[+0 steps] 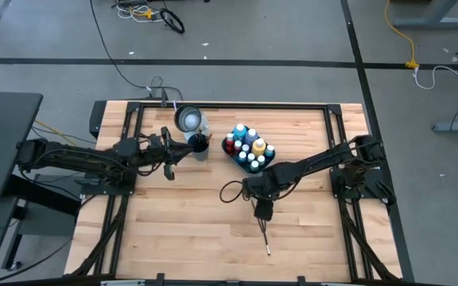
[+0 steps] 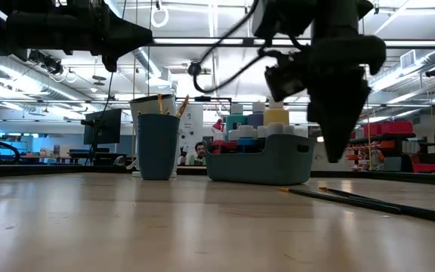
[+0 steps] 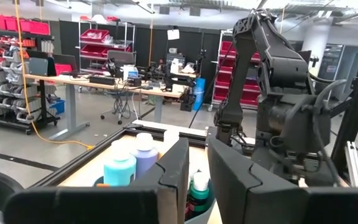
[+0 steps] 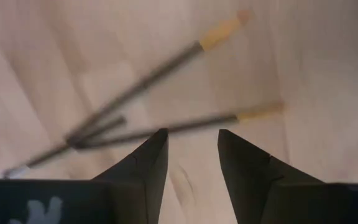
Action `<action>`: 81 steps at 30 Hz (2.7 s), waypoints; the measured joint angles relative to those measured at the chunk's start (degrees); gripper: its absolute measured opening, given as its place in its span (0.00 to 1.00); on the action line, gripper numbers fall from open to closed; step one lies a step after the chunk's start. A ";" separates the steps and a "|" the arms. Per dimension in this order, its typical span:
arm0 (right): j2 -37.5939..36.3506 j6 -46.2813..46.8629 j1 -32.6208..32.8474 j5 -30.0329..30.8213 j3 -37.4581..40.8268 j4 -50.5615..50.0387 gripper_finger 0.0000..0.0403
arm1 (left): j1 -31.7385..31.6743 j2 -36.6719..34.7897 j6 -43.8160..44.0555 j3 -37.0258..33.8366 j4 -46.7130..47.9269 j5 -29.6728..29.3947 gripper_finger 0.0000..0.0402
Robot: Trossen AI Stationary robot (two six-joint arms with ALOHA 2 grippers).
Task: Pick & Place Paint Supplies
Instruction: Put the gold paint brush into the blue cup
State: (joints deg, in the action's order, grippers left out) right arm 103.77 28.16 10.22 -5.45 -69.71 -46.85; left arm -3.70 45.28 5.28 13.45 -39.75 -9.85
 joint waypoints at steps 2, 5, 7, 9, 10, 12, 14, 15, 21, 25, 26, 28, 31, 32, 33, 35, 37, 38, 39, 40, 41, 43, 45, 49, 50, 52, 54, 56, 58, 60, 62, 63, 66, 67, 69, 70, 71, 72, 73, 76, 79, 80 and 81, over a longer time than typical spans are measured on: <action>-0.02 0.19 -0.44 0.29 0.00 -3.21 0.36 | 0.00 0.00 -0.02 0.00 0.08 -0.02 0.17; -0.02 1.75 -1.11 1.90 0.00 -3.40 0.36 | 0.00 0.00 0.00 0.00 0.27 -0.02 0.17; -0.02 3.40 -1.77 1.32 0.18 -1.39 0.36 | 0.00 0.00 0.02 0.00 0.42 0.00 0.17; -0.02 4.66 -2.44 -0.23 1.11 1.83 0.36 | 0.00 0.00 0.02 0.00 0.44 -0.01 0.17; -0.02 5.25 -2.75 -0.89 1.73 2.98 0.36 | 0.00 0.00 0.02 0.00 0.44 0.00 0.17; -0.02 6.16 -3.40 -2.19 3.39 4.53 0.36 | 0.00 -0.01 0.04 0.00 0.49 0.00 0.17; -0.02 6.63 -3.88 -2.62 5.33 4.84 0.36 | 0.00 0.00 0.00 0.00 0.76 0.01 0.17; -0.02 6.80 -4.22 -2.60 6.27 4.65 0.36 | 0.00 0.00 -0.14 0.00 0.79 0.00 0.17; -0.37 7.28 -6.14 -4.15 10.49 9.41 0.36 | 0.00 0.00 -1.17 0.00 0.83 0.00 0.17; -0.38 7.11 -6.96 -4.66 10.51 9.36 0.36 | 0.00 0.00 -1.19 0.00 0.84 0.00 0.17; -0.37 6.95 -7.18 -4.92 10.51 9.27 0.36 | 0.00 0.00 -1.20 0.00 0.82 0.00 0.17; -0.35 6.91 -7.56 -5.47 10.51 9.20 0.36 | 0.00 0.00 -1.19 0.00 0.80 0.00 0.17; -0.44 7.17 -7.98 -5.80 10.30 9.29 0.36 | 0.00 0.00 -1.18 0.00 0.79 0.00 0.17; -0.40 7.18 -7.98 -5.47 10.01 9.59 0.36 | 0.00 0.00 -1.20 0.00 0.79 0.00 0.17; -0.31 7.01 -7.98 -4.90 9.46 10.23 0.36 | 0.00 0.00 -1.18 0.00 0.76 0.00 0.17; -0.33 6.68 -8.07 -3.85 8.59 11.77 0.36 | 0.00 0.00 -1.19 0.00 0.72 0.00 0.17; -0.32 6.42 -8.11 -3.67 8.61 14.53 0.36 | 0.00 0.00 -1.19 0.00 0.51 0.00 0.17; -0.31 6.51 -7.87 -3.32 8.63 15.53 0.36 | 0.00 0.00 -1.18 0.00 0.27 0.00 0.17; -0.33 6.41 -7.42 -2.58 8.63 16.22 0.36 | 0.00 0.00 -1.18 0.00 0.09 0.00 0.17; -0.33 5.95 -6.95 -1.52 8.63 16.55 0.36 | 0.00 -0.02 -1.18 0.00 0.11 0.00 0.17; -0.33 5.45 -6.53 -0.32 8.63 16.28 0.36 | 0.00 0.00 -1.18 0.00 0.15 0.00 0.17; -0.31 5.23 -5.74 1.51 8.63 15.95 0.36 | -0.01 0.00 -1.18 0.00 0.11 0.00 0.17; 0.05 5.49 -4.79 1.77 8.63 17.14 0.36 | -0.01 0.00 -1.10 0.00 0.13 0.00 0.17; 0.94 4.77 -2.68 3.04 8.59 21.13 0.36 | 0.00 0.00 -1.03 0.00 0.12 0.00 0.17; 1.05 4.26 -2.17 4.00 8.59 20.87 0.36 | 0.00 0.00 -1.02 0.00 -0.01 0.00 0.17; 1.63 3.62 -1.48 5.99 8.53 20.89 0.36 | -0.01 -0.02 -0.98 0.00 -0.07 0.00 0.17; 2.00 2.90 -0.92 7.66 8.45 20.35 0.36 | -0.02 -0.02 -0.98 0.00 -0.25 0.00 0.17; 2.25 2.59 -0.45 8.73 8.36 20.64 0.36 | -0.01 -0.01 -0.62 0.02 -0.09 0.00 0.17; 2.27 1.70 0.08 9.70 8.40 20.78 0.36 | -0.02 -0.02 -0.08 0.02 -0.16 0.00 0.17; 1.93 1.11 0.55 10.73 8.54 20.81 0.36 | -0.02 0.00 0.13 0.02 -0.15 0.00 0.17; 1.66 0.77 0.90 11.06 8.60 20.84 0.36 | -0.02 -0.02 0.13 0.02 -0.26 0.00 0.17; 1.45 0.77 1.07 10.97 8.62 20.79 0.36 | 0.00 -0.02 0.13 0.02 -0.22 0.00 0.17; 0.79 0.94 1.52 10.90 8.63 20.89 0.36 | -0.01 -0.02 0.55 0.02 -0.28 -0.28 0.17; 0.79 0.94 1.68 10.90 8.63 20.96 0.36 | -0.01 -0.02 0.75 0.02 -0.33 -0.56 0.17; 0.78 0.86 1.92 10.90 8.63 20.62 0.36 | -0.01 -0.02 1.42 0.02 -0.40 -1.30 0.17; 0.73 0.82 2.02 10.90 8.63 20.61 0.36 | -0.02 0.00 1.59 0.02 -0.40 -1.62 0.17; 0.68 0.83 2.03 10.89 8.63 20.43 0.36 | -0.02 -0.01 1.57 0.02 -0.45 -1.74 0.17; 0.60 0.83 2.03 10.88 8.63 20.02 0.36 | -0.02 -0.02 1.57 0.02 -0.50 -1.94 0.17; 0.33 0.83 2.03 10.87 8.63 19.46 0.36 | -0.02 -0.02 1.63 0.02 -0.50 -2.20 0.17; -0.44 0.70 2.01 10.89 8.61 19.09 0.36 | -0.02 -0.02 2.45 0.02 -0.50 -3.05 0.17; -1.34 0.07 2.01 10.97 8.61 18.39 0.36 | -0.02 -0.01 2.71 0.02 -0.56 -3.23 0.17; -1.75 0.07 2.01 11.18 8.61 17.86 0.36 | -0.02 0.00 2.76 0.02 -0.70 -3.23 0.17; -1.95 0.06 2.01 11.64 8.59 18.07 0.36 | -0.02 0.00 2.81 0.02 -0.94 -3.23 0.17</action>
State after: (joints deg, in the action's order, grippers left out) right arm 101.82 28.22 12.23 6.19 -61.12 -28.79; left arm -3.73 45.28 8.09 13.47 -40.69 -13.08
